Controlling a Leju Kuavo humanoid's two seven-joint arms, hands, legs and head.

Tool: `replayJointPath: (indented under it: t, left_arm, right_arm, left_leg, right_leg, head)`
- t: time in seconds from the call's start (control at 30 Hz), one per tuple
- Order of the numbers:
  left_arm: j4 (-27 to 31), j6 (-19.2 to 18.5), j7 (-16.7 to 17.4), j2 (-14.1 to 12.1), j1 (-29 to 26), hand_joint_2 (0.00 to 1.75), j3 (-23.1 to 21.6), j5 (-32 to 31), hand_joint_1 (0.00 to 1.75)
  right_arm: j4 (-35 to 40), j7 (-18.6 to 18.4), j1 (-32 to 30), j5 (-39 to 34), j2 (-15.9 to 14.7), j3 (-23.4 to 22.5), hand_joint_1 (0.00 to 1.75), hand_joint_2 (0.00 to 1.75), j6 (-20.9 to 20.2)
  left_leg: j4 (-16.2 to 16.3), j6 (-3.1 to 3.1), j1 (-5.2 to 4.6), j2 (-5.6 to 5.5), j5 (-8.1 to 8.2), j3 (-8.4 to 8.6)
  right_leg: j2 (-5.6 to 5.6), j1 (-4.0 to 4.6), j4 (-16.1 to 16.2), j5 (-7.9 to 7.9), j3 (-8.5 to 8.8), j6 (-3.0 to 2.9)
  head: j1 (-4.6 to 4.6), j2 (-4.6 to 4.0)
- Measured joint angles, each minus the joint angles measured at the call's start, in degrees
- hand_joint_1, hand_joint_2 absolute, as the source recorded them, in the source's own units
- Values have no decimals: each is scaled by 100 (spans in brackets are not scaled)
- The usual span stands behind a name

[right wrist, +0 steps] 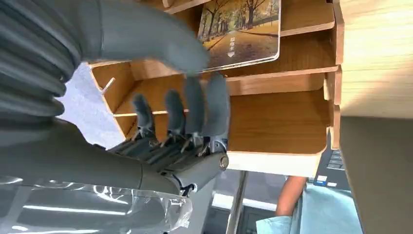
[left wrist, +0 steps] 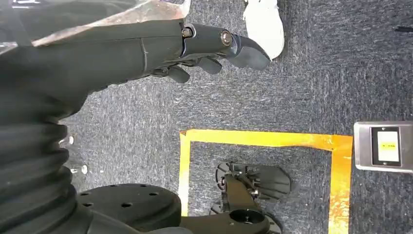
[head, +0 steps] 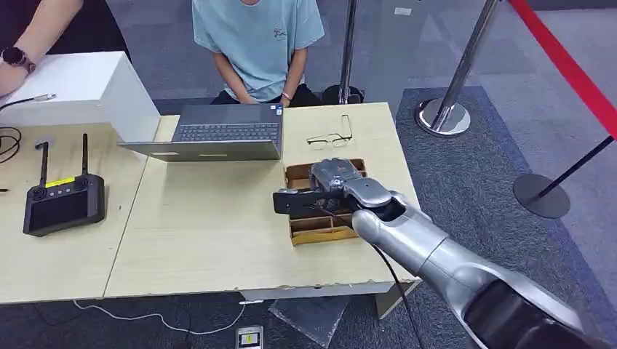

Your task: Pass the card to the sensor for recognition and then transmit it.

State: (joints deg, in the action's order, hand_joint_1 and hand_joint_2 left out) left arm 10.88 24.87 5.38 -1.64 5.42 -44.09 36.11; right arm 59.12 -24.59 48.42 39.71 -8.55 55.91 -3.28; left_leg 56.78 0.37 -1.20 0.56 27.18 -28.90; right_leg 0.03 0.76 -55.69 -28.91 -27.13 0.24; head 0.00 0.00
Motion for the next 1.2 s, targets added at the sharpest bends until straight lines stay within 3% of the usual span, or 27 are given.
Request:
replayJointPath:
  t: [0.1, 0.57, 0.63, 0.67, 0.7, 0.77, 0.93, 1.0, 1.2]
  left_arm:
    - [0, 0, 0, 0, 0, 175, -2, 0, 0]
    - [0, 0, 2, 0, 0, 175, -7, 17, 0]
    - [0, 2, 2, 0, 0, 175, -9, 18, 0]
    - [0, 0, 2, 0, 0, 175, -9, 28, 0]
    - [0, 2, 2, 0, 0, 175, -11, 33, 0]
    - [0, 2, 2, 0, 0, 175, -11, 33, 0]
    - [0, 4, 2, 0, 0, 175, -31, 35, 0]
    - [0, 15, 2, 0, 0, 175, -46, 44, 0]
    - [0, 31, 2, 0, 0, 175, -83, 52, 0]
  right_arm:
    - [-4, 0, 0, 0, 2, 20, 0, 175, 0]
    - [-2, -2, -4, 0, 0, 81, 3, 175, 4]
    - [-2, -2, -5, 0, 0, 81, 45, 175, 4]
    - [-2, -2, -7, 0, 0, 83, 99, 175, 4]
    - [-2, -2, -8, 0, 0, 83, 141, 175, 4]
    - [2, -9, -12, 0, 0, 83, 136, 175, 4]
    - [11, -44, -15, -4, -4, 83, 79, 175, 2]
    - [11, -46, -15, -4, -7, 83, 91, 175, 2]
    - [24, -63, -17, -7, -11, 83, 79, 175, 52]
  left_leg:
    - [0, 0, 0, 0, 0, 0]
    - [0, 0, 0, 0, 0, 0]
    - [0, 0, 0, 0, 0, 0]
    - [0, 0, 0, 0, 0, 0]
    - [0, 0, 0, 0, 0, 0]
    - [0, 0, 0, 0, 0, 0]
    - [0, 0, 0, 0, 0, -1]
    - [0, 0, 0, 0, 0, 0]
    - [0, 0, 0, 0, 0, 0]
  right_leg:
    - [0, 0, 0, 0, 0, 0]
    - [0, 0, 0, 0, 0, 0]
    - [0, 0, 0, 0, -1, 0]
    - [0, 0, 0, 0, 0, 0]
    - [0, 0, 0, 0, -1, 0]
    - [0, 0, 0, 0, -1, 0]
    - [0, 0, 0, 0, -2, 0]
    - [0, 0, 0, 0, -1, 0]
    - [0, 0, 0, 0, -2, 0]
  head:
    - [0, 0]
    - [0, 0]
    - [0, 0]
    - [0, 0]
    - [0, 0]
    - [0, 0]
    - [0, 0]
    - [0, 0]
    - [0, 0]
